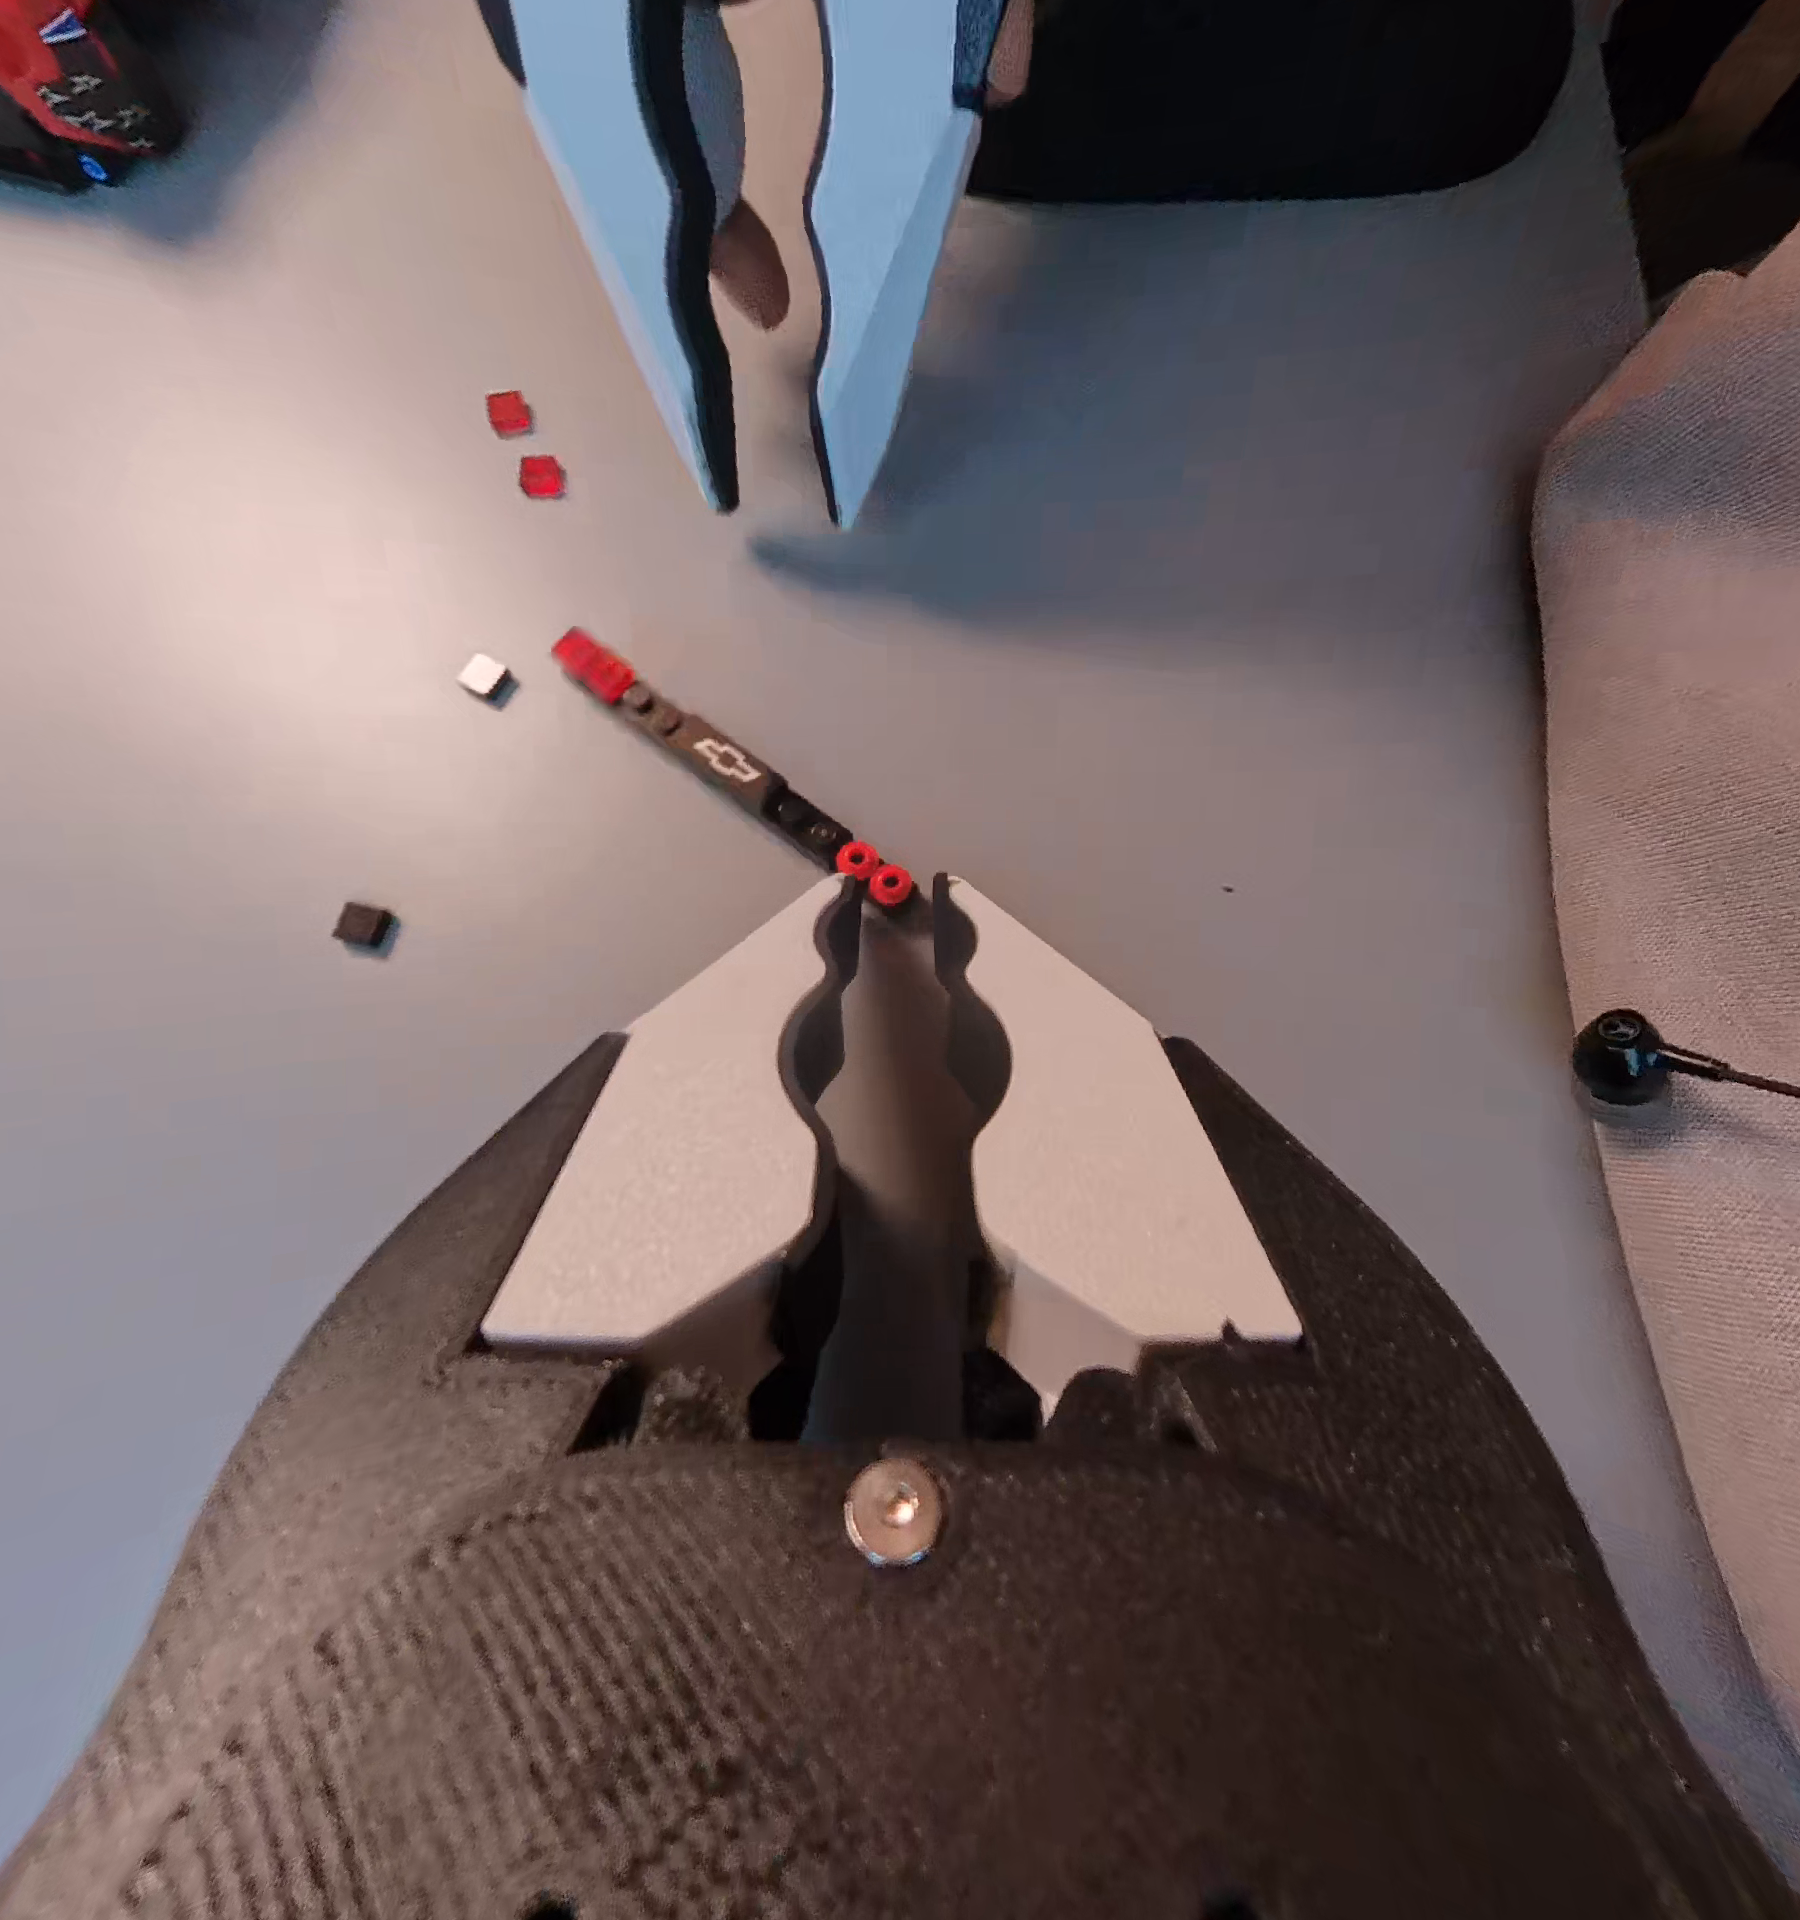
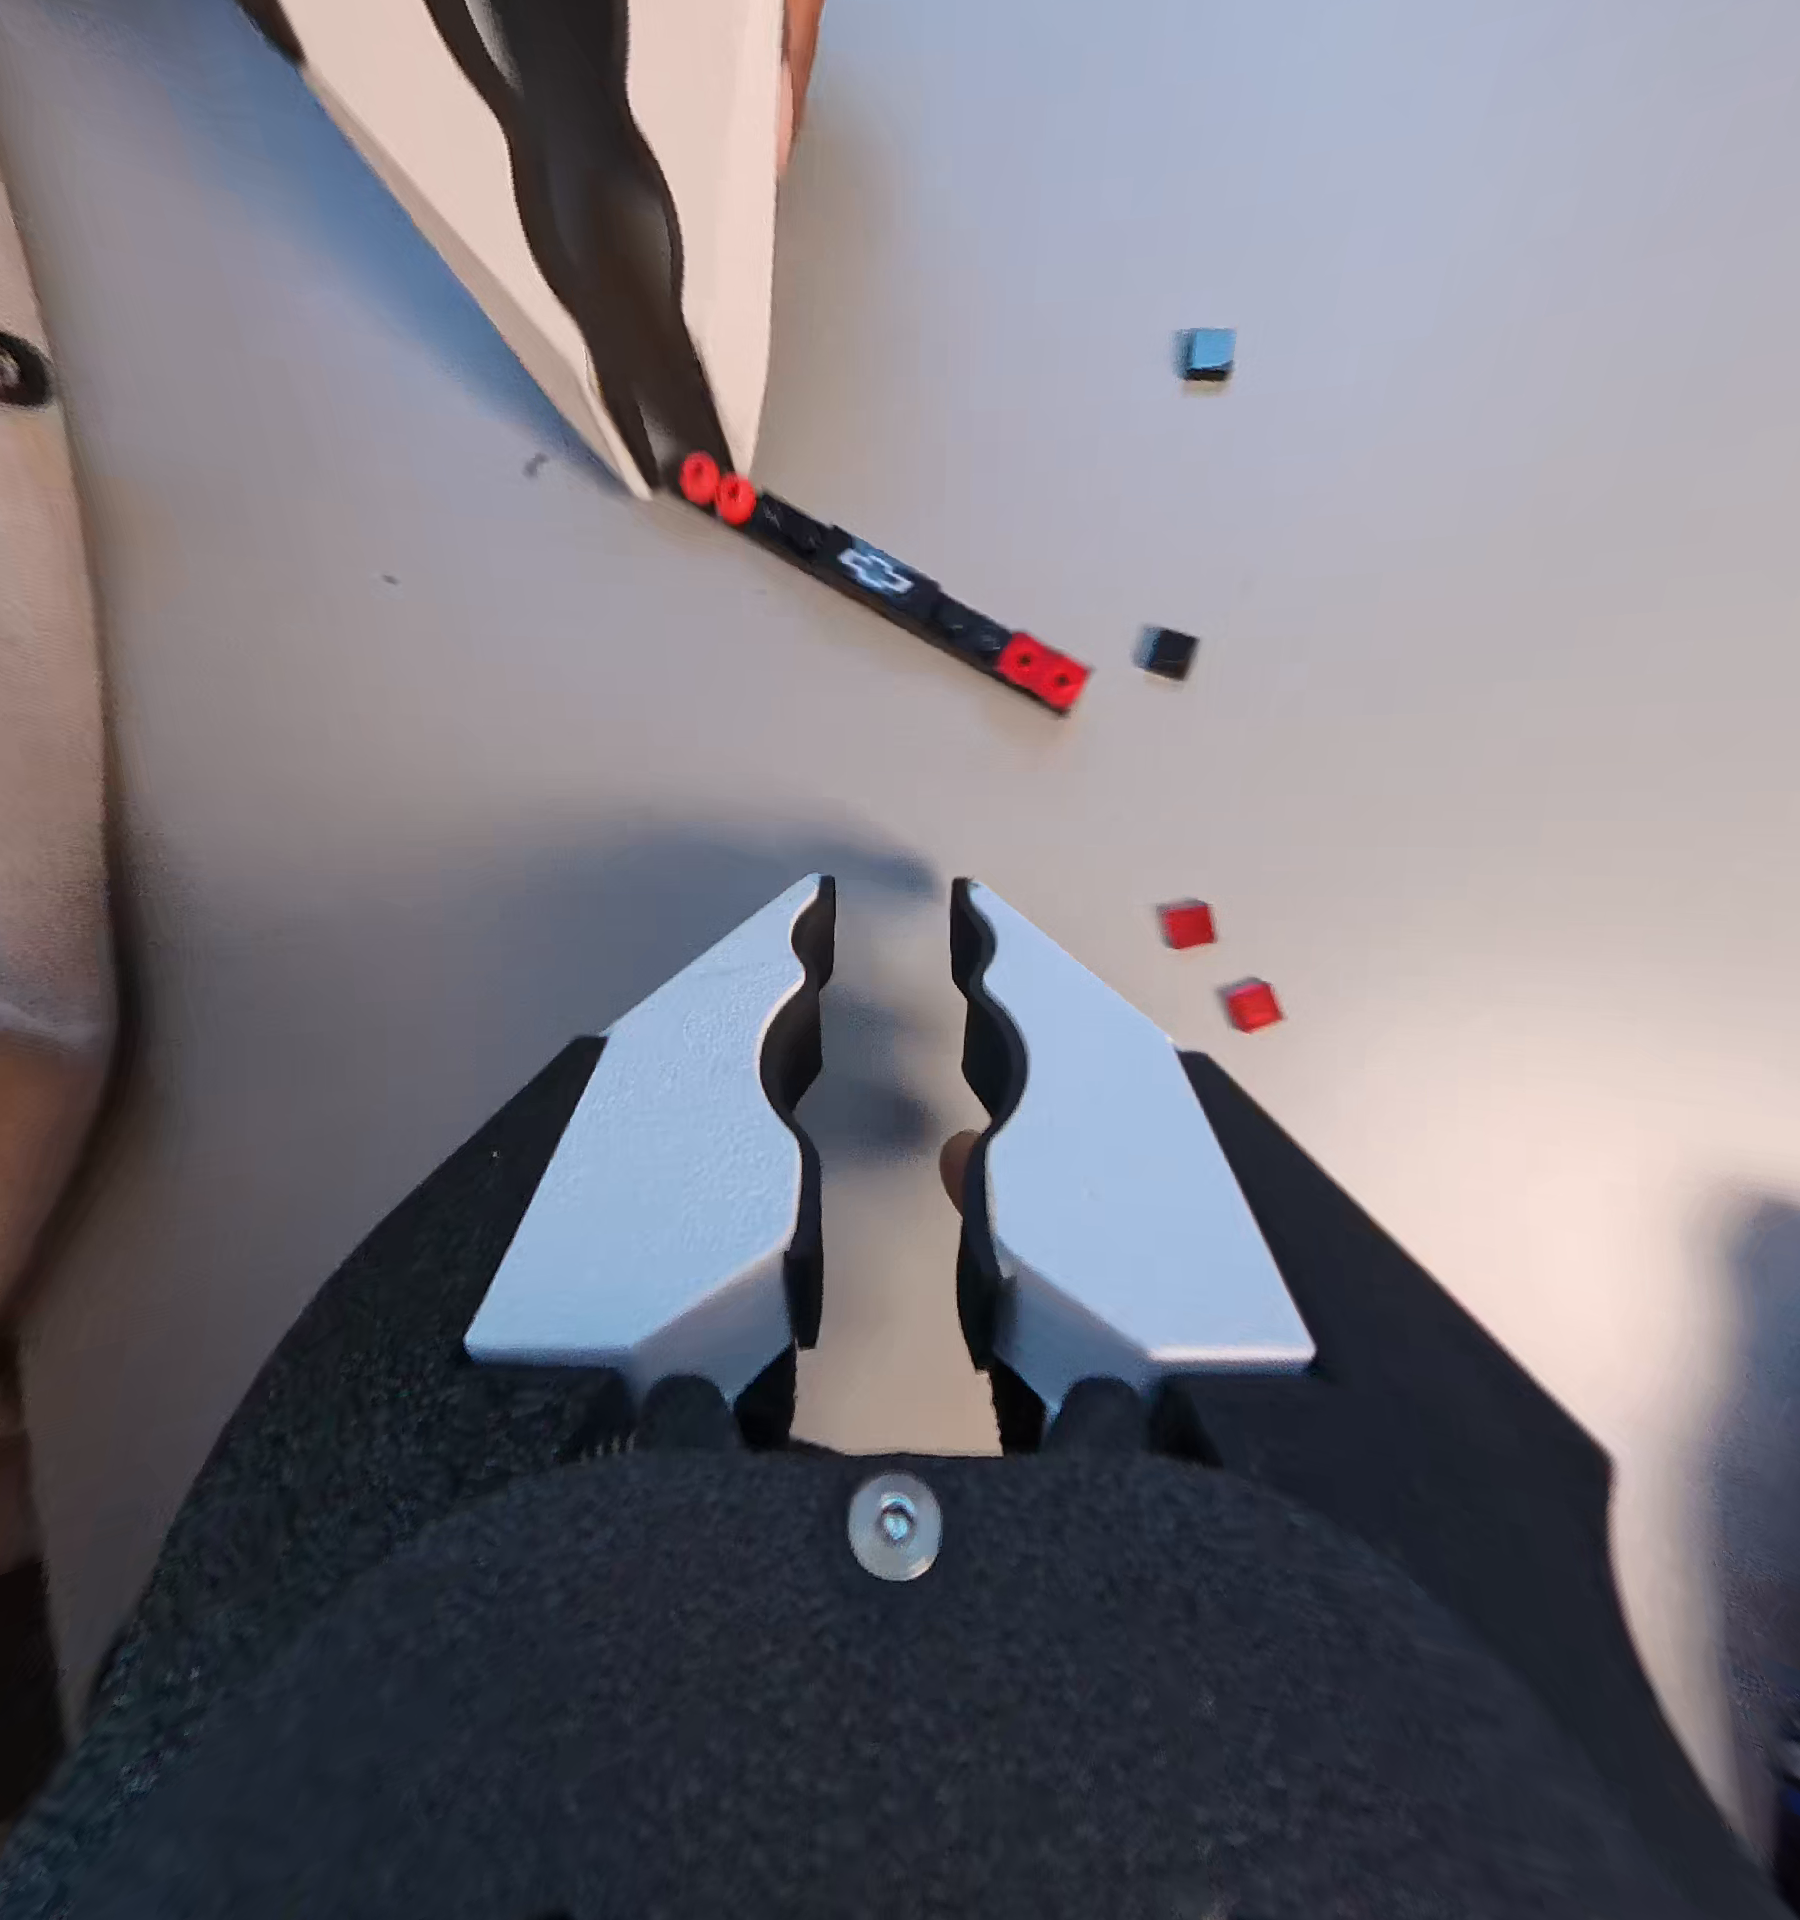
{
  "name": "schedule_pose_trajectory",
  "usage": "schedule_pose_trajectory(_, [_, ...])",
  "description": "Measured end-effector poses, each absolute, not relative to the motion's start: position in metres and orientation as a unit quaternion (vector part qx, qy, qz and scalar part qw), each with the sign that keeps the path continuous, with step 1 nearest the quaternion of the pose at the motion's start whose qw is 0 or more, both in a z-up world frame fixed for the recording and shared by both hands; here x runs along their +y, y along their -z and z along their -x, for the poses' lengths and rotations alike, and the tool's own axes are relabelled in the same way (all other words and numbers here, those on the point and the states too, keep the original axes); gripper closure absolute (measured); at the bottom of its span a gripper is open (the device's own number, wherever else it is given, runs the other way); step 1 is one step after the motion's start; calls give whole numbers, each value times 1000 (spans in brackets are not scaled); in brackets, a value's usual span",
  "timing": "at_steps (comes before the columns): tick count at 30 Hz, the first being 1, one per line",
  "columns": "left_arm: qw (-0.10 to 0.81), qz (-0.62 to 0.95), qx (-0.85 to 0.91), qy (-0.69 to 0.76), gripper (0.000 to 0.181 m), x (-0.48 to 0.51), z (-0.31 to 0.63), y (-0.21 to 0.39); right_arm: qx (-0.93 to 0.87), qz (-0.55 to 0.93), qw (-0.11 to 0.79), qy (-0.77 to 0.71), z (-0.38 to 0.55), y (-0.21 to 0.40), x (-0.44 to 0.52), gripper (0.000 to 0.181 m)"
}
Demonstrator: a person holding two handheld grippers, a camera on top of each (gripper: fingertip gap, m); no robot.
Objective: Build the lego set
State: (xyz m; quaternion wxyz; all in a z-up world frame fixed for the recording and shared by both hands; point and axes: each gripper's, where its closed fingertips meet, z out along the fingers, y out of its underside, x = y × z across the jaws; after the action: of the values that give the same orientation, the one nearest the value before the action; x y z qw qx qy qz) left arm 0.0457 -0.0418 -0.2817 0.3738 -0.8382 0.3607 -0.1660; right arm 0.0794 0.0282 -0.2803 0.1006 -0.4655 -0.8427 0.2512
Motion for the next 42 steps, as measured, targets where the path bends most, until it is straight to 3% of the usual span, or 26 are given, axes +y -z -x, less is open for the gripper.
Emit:
schedule_pose_trajectory(5, [405,797,405,190,166,-45,-81,271,-803,515,78,-288,-66,278,6,141])
schedule_pose_trajectory(9, [442,806,336,204,165,-31,-55,251,-799,523,72,-287,-53,276,-8,130])
schedule_pose_trajectory(14, [475,824,267,157,158,-16,-8,246,-837,483,107,-234,-39,286,-9,152])
schedule_pose_trajectory(17, [460,831,271,158,150,-17,-6,254,-866,436,110,-219,-36,287,-10,168])
schedule_pose_trajectory(21, [410,841,309,171,140,-27,-22,274,-898,365,110,-218,-36,287,-15,176])
schedule_pose_trajectory(24, [392,841,342,147,144,-30,-29,283,-908,342,110,-217,-36,287,-16,176])
schedule_pose_trajectory(29, [390,838,361,123,175,-31,-31,284,-907,328,115,-239,-40,281,-18,168])
schedule_pose_trajectory(34, [390,840,360,115,175,-30,-31,284,-864,366,144,-315,-54,238,24,159])
schedule_pose_trajectory(42, [397,840,355,107,175,-27,-31,284,-858,434,131,-240,-76,276,105,162])
